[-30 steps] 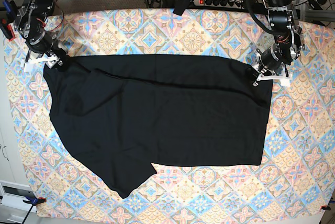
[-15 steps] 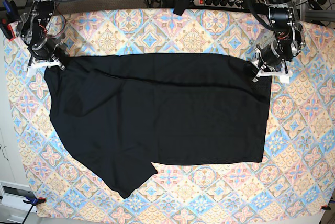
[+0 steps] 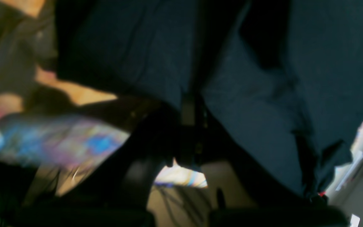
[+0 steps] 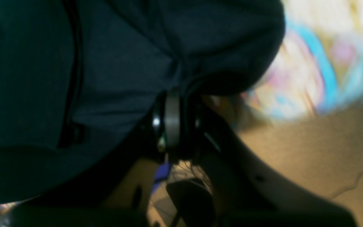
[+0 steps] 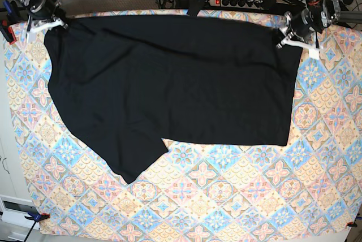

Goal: Fold the T-shirt properly
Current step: 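Lift the shirt edge with both grippers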

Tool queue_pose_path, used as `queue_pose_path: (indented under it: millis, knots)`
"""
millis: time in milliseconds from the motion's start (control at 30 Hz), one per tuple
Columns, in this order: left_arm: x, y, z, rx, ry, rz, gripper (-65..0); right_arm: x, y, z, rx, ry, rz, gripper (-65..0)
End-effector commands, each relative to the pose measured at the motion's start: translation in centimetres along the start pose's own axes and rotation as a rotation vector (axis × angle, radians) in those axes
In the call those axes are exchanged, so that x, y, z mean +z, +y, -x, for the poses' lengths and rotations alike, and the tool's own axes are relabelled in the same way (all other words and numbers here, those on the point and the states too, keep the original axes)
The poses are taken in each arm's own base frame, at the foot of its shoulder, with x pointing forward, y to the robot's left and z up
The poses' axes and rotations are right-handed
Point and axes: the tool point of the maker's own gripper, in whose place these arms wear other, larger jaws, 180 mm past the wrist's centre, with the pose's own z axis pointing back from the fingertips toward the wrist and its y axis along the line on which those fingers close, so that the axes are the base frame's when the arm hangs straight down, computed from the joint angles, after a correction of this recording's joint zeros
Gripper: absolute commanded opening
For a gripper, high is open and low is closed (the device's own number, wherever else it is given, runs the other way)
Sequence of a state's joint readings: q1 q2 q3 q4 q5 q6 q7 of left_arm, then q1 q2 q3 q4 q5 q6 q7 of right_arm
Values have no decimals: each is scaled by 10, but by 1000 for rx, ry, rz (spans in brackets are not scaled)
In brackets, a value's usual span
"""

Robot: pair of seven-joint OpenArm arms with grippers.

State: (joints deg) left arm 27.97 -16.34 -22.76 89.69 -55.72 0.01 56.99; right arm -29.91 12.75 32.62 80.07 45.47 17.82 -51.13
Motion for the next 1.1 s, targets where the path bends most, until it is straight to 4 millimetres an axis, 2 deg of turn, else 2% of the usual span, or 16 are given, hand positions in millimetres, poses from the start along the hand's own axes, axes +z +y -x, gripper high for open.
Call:
queue_pose_path:
  millis: [0,67,233,333,433,500,633,733,867,1067]
  knots:
    - [6,5,-9,-16,-29,-17,-647,7,-11,-6,24,-6,42,-648]
    - [10,12,-11,-17,-34,-35,-647,11,-13,-1,32,4,49,-648]
    - [11,13,-12,-19,-33,-38,-640,14,-14,-1,36,1,52,-640]
    - [11,12,-12,-17,-32,-31,-608,15,-11,-4,45,-7,48,-560]
    - [12,9,-5,10,0,-5,-466,19,-10,0,57,26,52,-436]
    - [13,7,4,23,45,9,-378,26,-18,-5,44,18,72,-374]
    - [19,5,10,67,93,41,-245,36,-31,-9,2,-1,103,-332]
    - [31,18,9,107,100,25,-171,45,-39,-15,-14,-20,123,-331]
    - [46,23,-10,114,38,20,-135,54,-38,-28,2,-59,131,-329]
    - [78,-5,-51,9,-117,55,-135,64,-25,-49,54,-117,122,-328]
